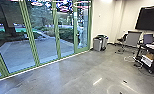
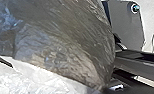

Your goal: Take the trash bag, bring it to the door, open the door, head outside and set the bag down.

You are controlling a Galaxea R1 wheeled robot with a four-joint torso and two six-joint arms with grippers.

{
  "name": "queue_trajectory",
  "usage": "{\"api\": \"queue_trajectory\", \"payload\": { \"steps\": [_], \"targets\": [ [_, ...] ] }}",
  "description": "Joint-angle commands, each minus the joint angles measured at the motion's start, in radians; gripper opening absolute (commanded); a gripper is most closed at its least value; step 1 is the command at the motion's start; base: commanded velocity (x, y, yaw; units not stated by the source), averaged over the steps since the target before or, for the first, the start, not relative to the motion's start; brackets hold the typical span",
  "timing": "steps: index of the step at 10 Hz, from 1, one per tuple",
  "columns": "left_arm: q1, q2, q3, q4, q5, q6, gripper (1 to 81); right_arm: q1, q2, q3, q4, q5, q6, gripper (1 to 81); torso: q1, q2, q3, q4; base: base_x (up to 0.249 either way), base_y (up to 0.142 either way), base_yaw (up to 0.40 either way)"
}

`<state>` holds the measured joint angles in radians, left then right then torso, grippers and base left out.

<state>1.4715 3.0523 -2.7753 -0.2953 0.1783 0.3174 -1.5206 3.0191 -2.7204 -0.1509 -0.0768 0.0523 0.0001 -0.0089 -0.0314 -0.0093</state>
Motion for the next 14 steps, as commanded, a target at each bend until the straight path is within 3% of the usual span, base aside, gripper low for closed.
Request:
{"api": "queue_trajectory", "payload": {
  "steps": [1,14],
  "targets": [
    [-0.055,-0.003,-0.001,0.002,0.067,0.008,1.0,0.047,-0.003,0.002,-0.006,-0.057,-0.002,81.1,0.0,0.0,0.0,0.0,0.168,0.0,0.0],
    [-0.055,-0.001,0.002,0.002,0.067,0.008,1.0,0.047,0.0,0.001,-0.006,-0.057,-0.002,81.1,0.0,0.0,0.0,0.0,0.15,0.0,0.0]
  ]
}}
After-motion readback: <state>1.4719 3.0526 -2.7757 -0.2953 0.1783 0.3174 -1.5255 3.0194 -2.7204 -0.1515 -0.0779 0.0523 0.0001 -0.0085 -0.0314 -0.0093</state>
